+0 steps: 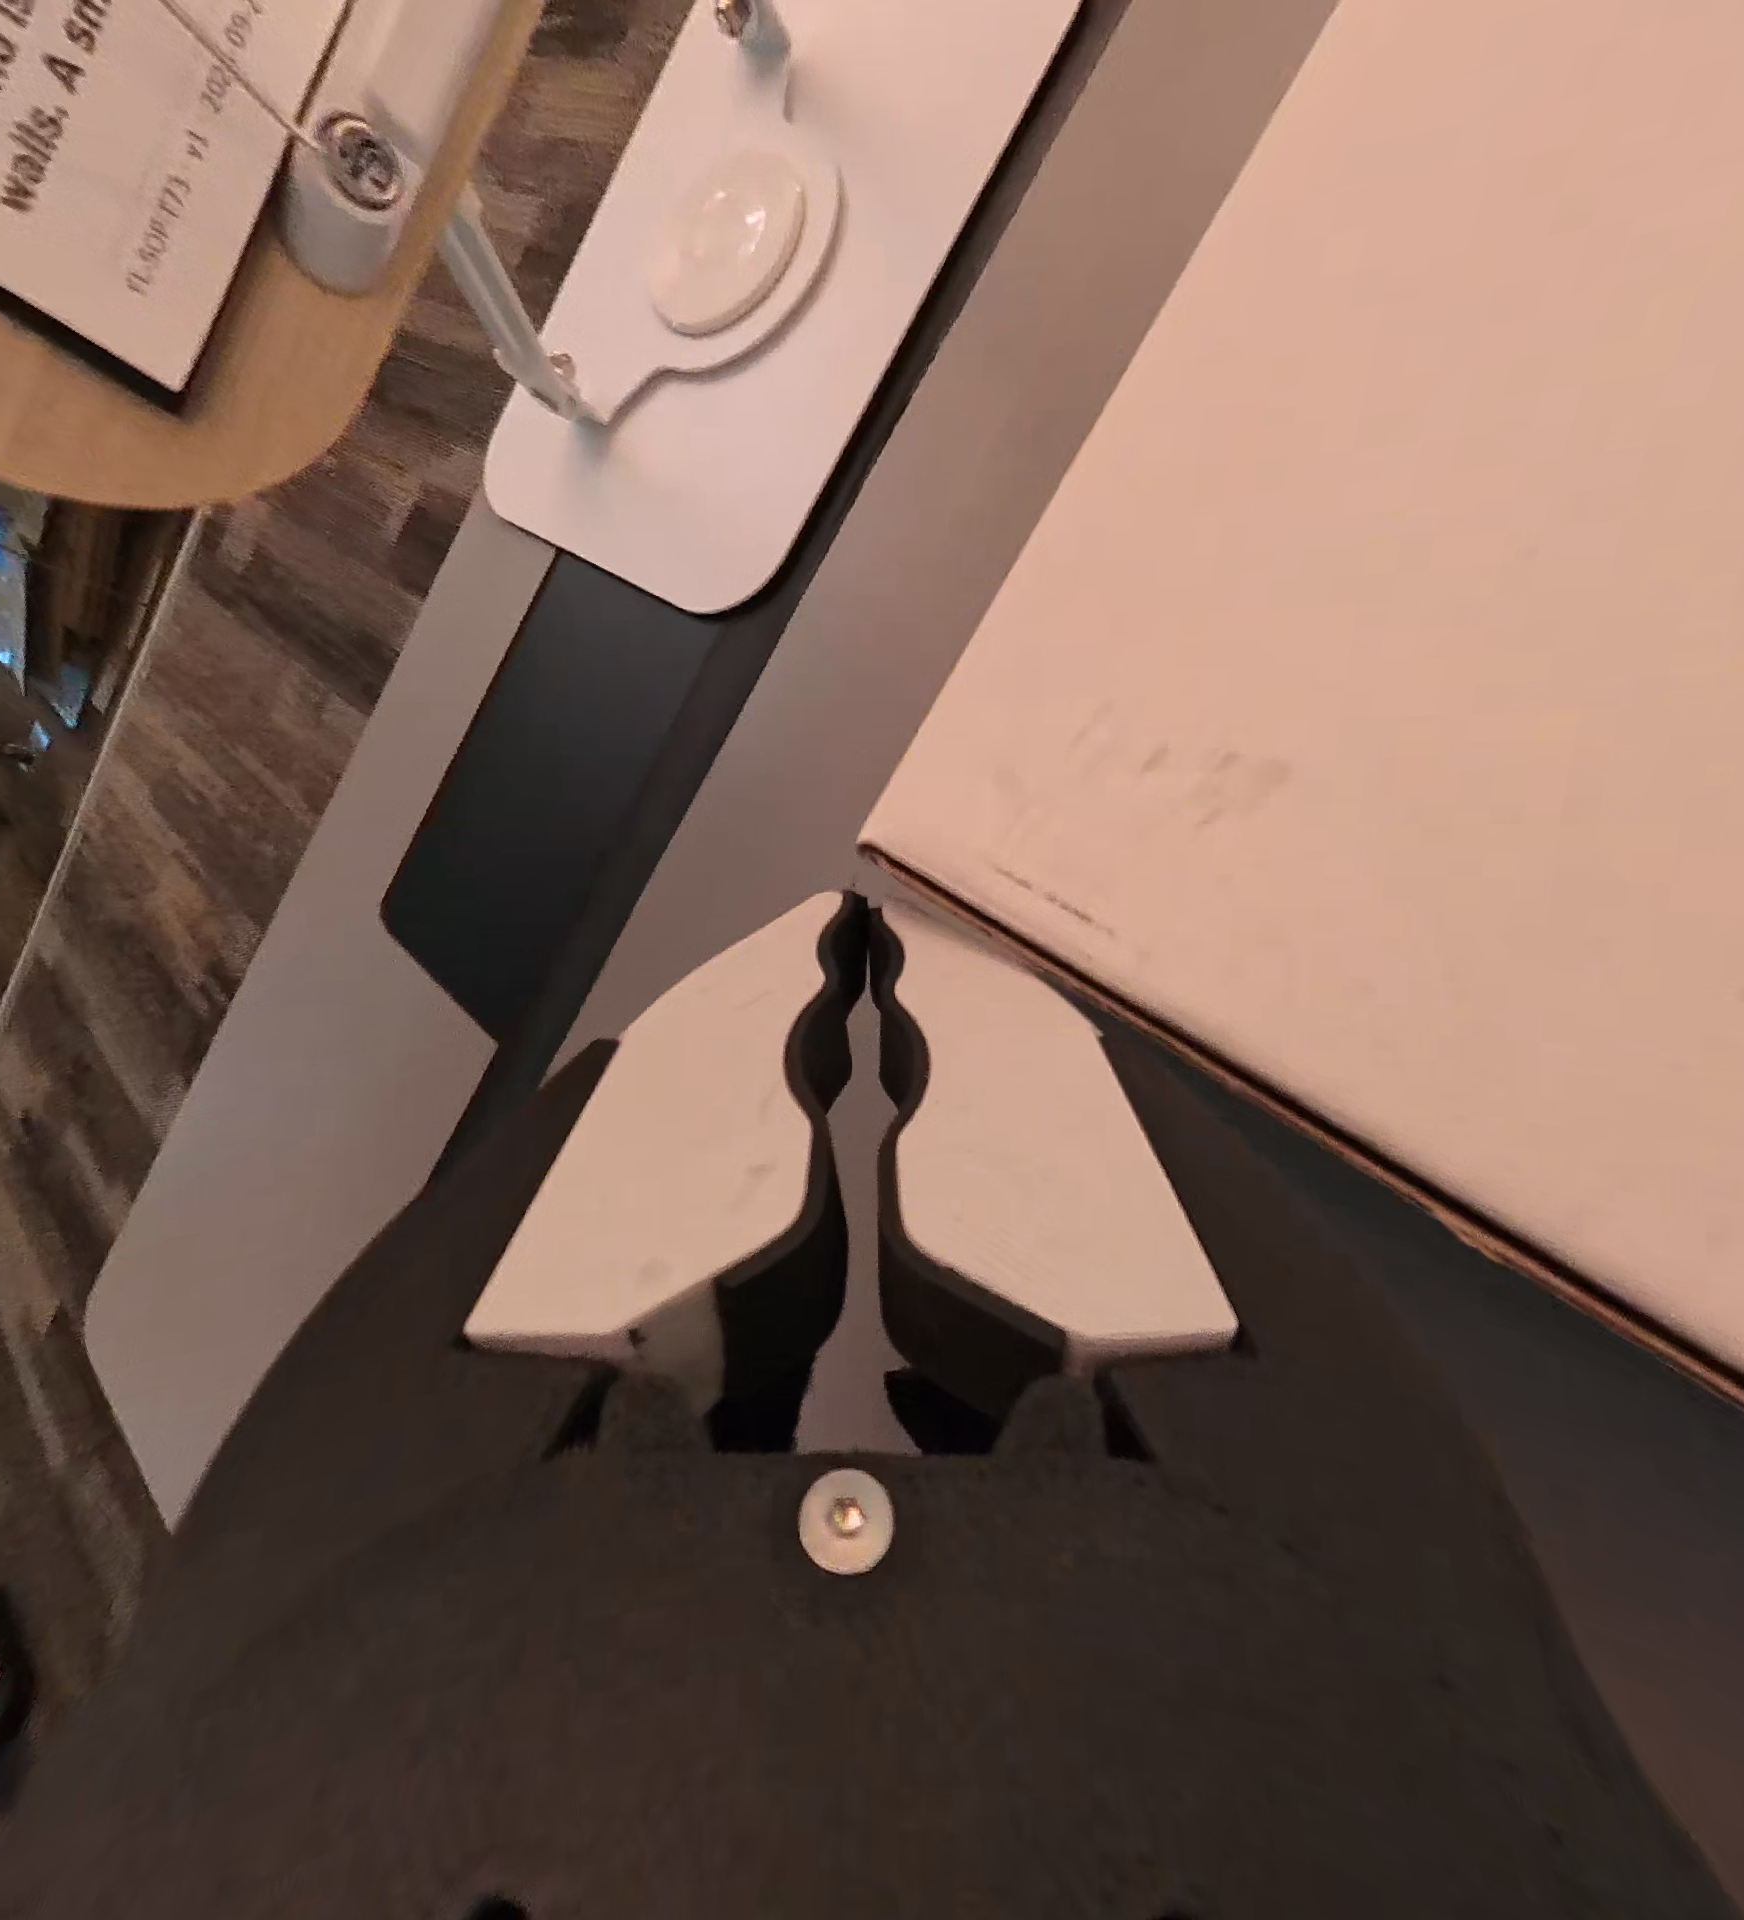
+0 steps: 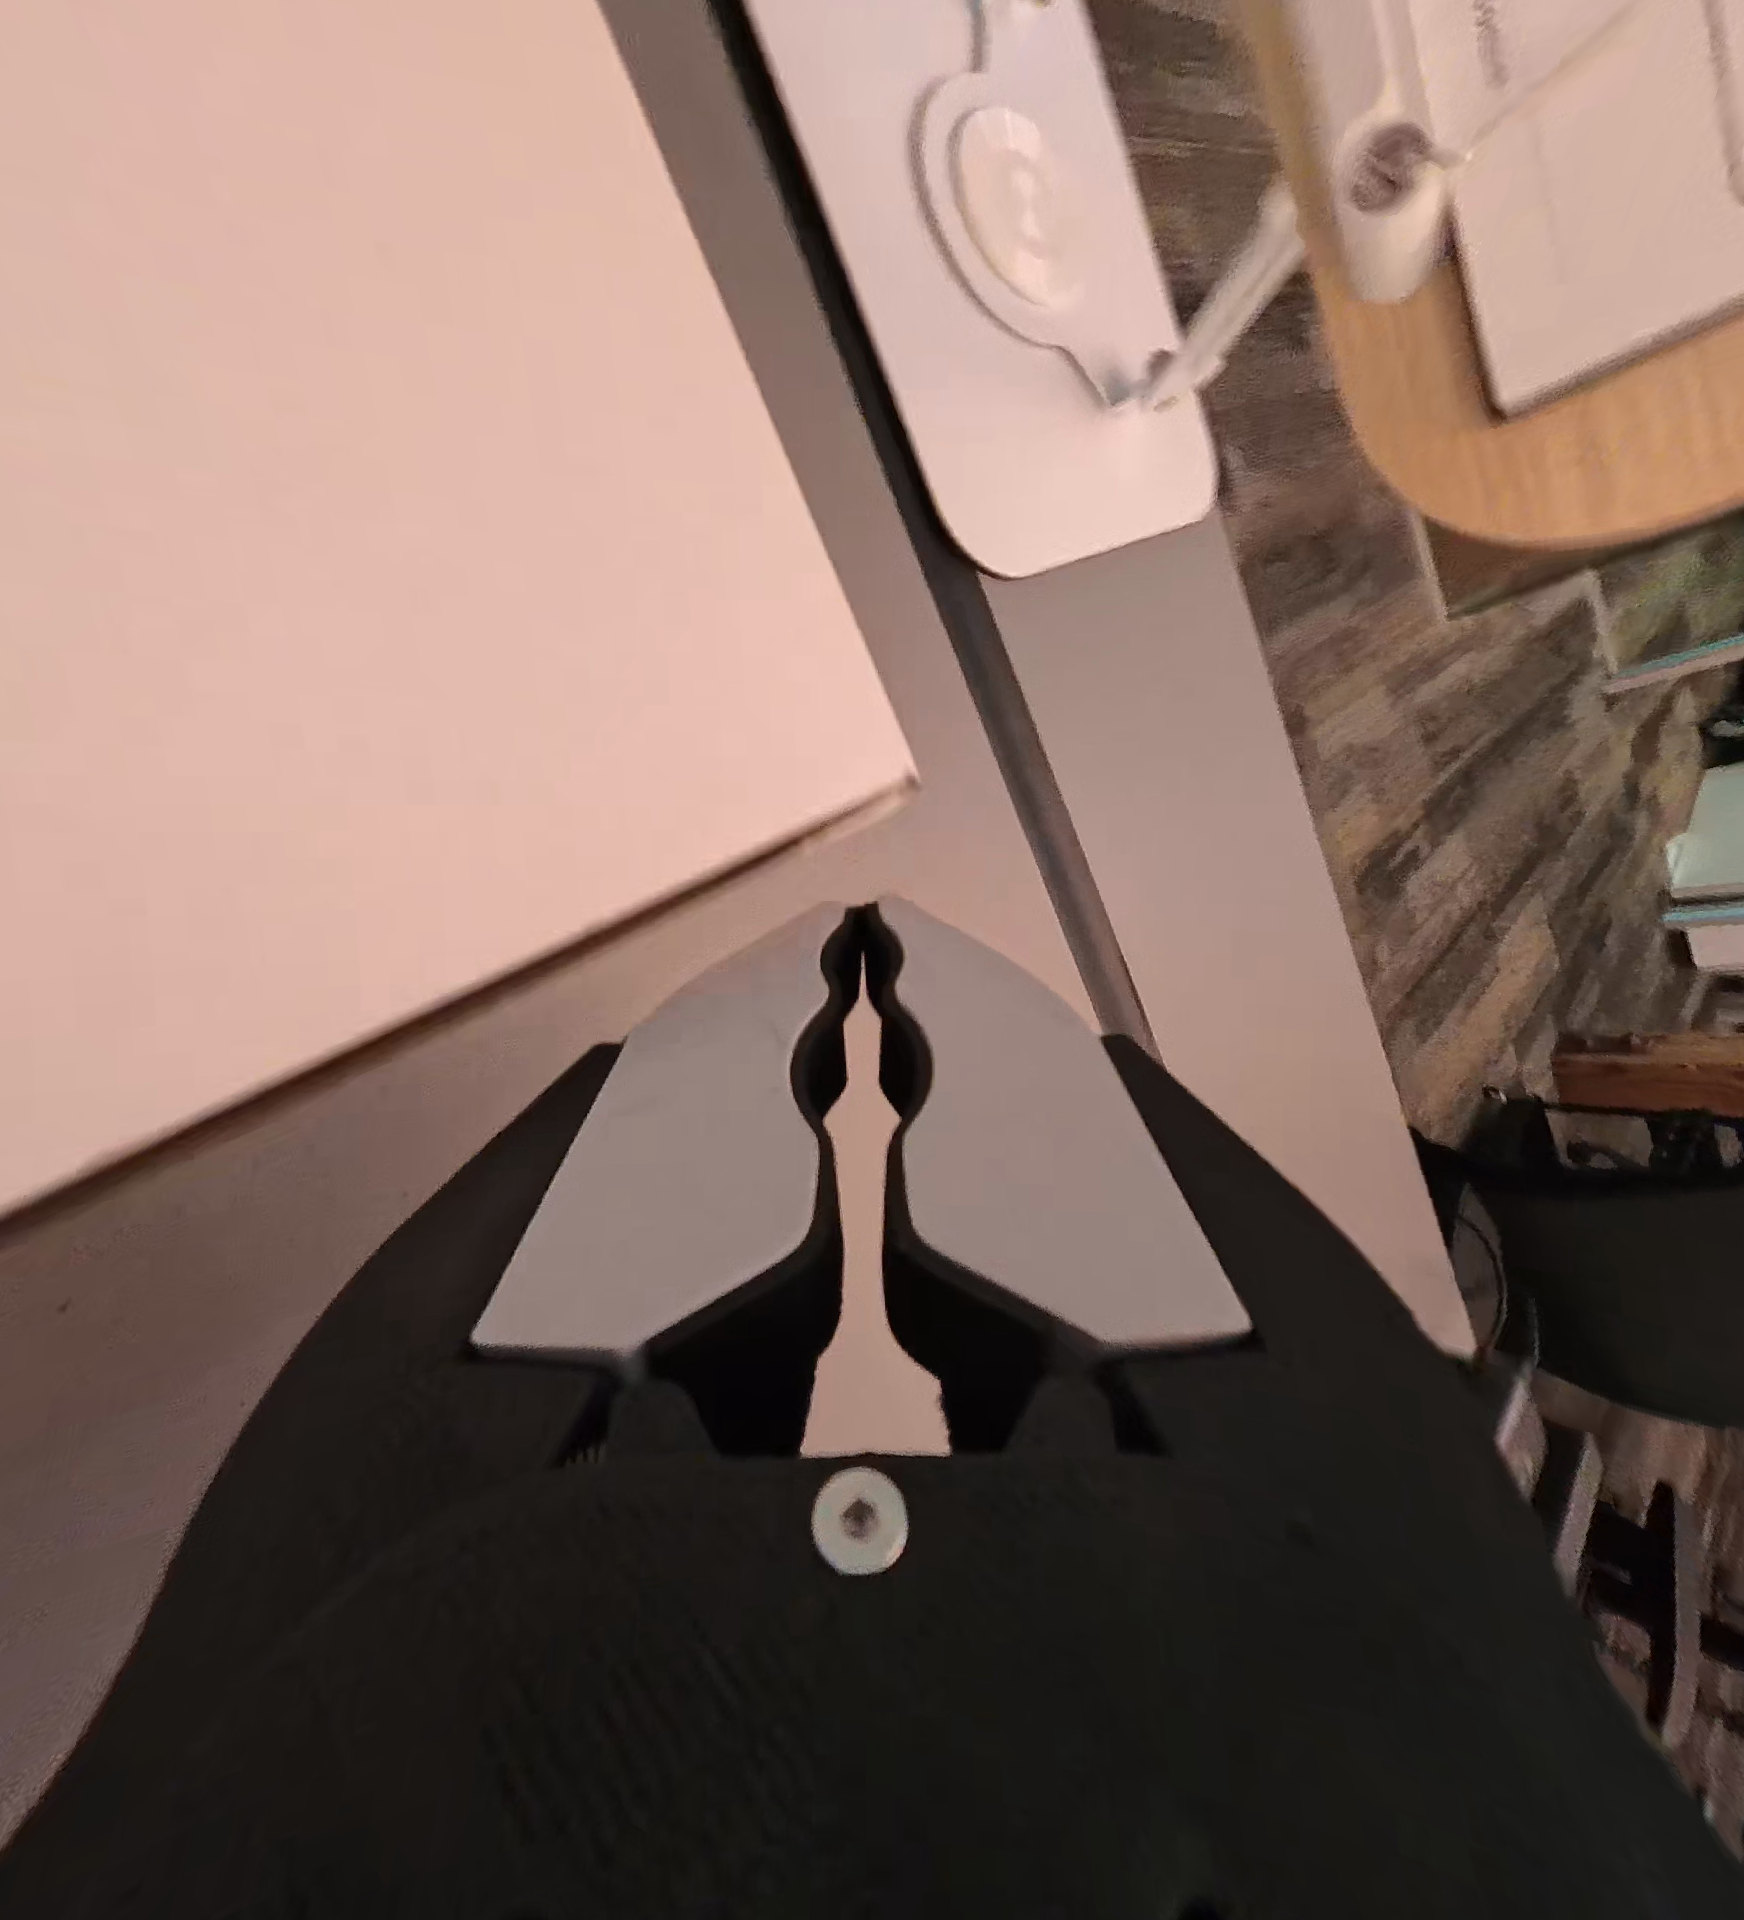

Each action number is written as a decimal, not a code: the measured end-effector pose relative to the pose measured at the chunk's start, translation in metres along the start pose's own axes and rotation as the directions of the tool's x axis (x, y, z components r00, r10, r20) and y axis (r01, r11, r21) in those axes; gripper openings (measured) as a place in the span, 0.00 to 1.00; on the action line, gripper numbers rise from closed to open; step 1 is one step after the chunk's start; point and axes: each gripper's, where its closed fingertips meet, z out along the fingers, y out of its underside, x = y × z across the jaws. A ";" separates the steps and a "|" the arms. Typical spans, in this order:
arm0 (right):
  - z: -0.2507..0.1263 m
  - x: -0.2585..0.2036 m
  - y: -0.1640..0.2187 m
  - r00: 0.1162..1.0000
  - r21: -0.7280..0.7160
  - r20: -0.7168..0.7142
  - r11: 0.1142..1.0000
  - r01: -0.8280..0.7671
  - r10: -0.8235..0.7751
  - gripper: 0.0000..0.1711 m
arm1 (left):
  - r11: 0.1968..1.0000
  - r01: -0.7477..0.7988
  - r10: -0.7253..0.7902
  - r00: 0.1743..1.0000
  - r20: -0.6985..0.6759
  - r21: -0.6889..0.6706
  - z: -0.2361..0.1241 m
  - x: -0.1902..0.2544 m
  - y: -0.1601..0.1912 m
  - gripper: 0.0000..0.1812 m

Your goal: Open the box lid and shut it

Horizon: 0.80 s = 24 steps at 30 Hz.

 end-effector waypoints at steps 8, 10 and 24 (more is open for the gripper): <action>-0.133 -0.042 -0.075 0.958 0.378 -0.288 0.919 0.114 -0.001 0.11 | 0.768 0.490 -0.471 0.869 -0.155 0.412 -0.048 -0.038 -0.010 0.10; -0.152 -0.101 -0.116 0.990 0.495 -0.128 0.862 0.111 -0.054 0.18 | 0.602 0.626 -0.519 0.779 -0.352 0.497 -0.059 -0.041 -0.029 0.23; -0.114 -0.218 -0.153 0.940 0.413 0.016 0.858 0.305 -0.342 0.16 | 0.383 0.819 -0.319 0.550 -0.772 0.426 -0.026 -0.009 -0.065 0.37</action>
